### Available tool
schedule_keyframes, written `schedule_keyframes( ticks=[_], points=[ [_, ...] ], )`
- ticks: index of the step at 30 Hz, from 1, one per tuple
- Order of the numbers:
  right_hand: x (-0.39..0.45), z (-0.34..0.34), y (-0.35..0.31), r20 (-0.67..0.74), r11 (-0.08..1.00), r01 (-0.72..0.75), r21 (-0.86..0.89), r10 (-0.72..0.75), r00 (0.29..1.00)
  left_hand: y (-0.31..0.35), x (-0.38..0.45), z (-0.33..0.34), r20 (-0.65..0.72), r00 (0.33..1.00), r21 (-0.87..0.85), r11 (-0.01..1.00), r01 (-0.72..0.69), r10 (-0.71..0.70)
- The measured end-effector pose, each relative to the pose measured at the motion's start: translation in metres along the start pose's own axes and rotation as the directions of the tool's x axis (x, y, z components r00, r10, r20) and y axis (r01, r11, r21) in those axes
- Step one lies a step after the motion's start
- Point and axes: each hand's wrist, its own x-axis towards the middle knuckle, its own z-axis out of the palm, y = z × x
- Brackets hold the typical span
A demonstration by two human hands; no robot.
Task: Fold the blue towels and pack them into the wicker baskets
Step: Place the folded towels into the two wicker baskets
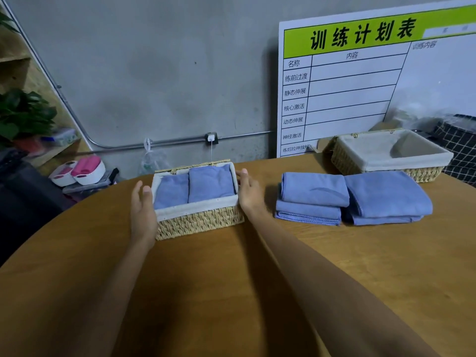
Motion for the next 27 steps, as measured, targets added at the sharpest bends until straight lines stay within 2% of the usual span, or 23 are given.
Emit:
schedule_keyframes(
  ticks=[9,13,18,22,27],
  points=[
    [0.052,0.019,0.003,-0.022,0.994,0.049,-0.093,-0.051,0.998,-0.016,0.049,0.024,0.003,0.999,0.040,0.999,-0.032,0.032],
    [0.057,0.013,-0.002,0.043,0.988,0.048,-0.145,-0.042,0.998,-0.020,0.065,0.024,0.056,0.998,0.075,0.997,-0.035,0.031],
    [0.047,-0.006,0.003,0.144,0.989,-0.003,-0.148,0.024,0.989,-0.041,0.074,0.009,0.117,0.992,0.125,0.991,0.035,-0.050],
    [0.032,-0.010,0.004,0.216,0.986,-0.015,-0.169,0.052,0.975,-0.038,0.059,0.010,0.098,0.990,0.066,0.993,0.095,-0.101],
    [0.025,-0.006,0.014,0.206,0.988,-0.005,-0.157,0.038,0.978,-0.030,0.050,0.013,0.109,0.985,0.041,0.990,0.131,-0.135]
  ],
)
